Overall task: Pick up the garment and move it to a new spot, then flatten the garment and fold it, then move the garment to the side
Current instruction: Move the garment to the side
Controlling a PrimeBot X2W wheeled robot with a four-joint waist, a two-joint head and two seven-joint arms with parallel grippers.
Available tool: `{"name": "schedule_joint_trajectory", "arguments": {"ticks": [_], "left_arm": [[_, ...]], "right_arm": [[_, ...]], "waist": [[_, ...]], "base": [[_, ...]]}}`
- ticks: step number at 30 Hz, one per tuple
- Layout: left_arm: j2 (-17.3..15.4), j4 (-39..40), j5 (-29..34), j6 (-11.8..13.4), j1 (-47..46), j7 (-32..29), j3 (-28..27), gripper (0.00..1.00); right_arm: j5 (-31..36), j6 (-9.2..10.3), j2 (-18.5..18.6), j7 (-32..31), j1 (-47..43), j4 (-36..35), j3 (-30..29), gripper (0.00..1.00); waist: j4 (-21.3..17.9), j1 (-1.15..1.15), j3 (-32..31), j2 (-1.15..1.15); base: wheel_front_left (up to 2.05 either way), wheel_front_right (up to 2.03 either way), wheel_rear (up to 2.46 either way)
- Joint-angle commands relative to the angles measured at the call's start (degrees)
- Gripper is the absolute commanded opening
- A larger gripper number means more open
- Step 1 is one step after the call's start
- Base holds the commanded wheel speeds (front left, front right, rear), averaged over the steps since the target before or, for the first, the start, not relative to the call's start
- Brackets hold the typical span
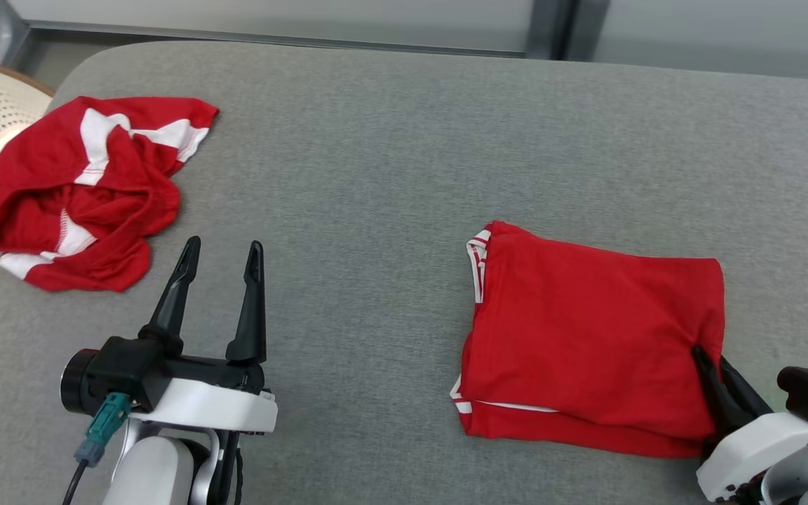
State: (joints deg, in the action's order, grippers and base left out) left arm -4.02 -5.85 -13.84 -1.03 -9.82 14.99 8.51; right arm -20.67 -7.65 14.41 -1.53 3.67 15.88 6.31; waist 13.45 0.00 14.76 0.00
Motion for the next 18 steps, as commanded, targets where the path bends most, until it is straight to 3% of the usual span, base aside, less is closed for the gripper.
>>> {"name": "schedule_joint_trajectory", "arguments": {"ticks": [1,11,18], "left_arm": [[-0.4,0.5,0.7,-0.5,-0.5,0.2,-0.1,1.00],[-2.7,2.0,2.5,-1.8,-3.2,-0.3,1.2,1.00],[-3.2,4.1,3.6,-2.9,-7.7,-2.5,4.0,1.00]], "right_arm": [[0.3,0.28,1.1,0.2,0.1,0.2,-0.7,0.00],[0.1,0.23,3.1,2.5,4.3,1.9,0.5,0.00],[-1.4,0.23,7.1,5.0,13.4,5.5,2.3,0.00]], "waist": [[-3.9,0.00,0.3,0.00],[-19.0,0.00,2.3,0.00],[-24.4,0.00,6.4,0.00]], "base": [[0.00,0.00,0.00],[0.00,0.00,0.00],[0.00,0.00,0.00]]}}
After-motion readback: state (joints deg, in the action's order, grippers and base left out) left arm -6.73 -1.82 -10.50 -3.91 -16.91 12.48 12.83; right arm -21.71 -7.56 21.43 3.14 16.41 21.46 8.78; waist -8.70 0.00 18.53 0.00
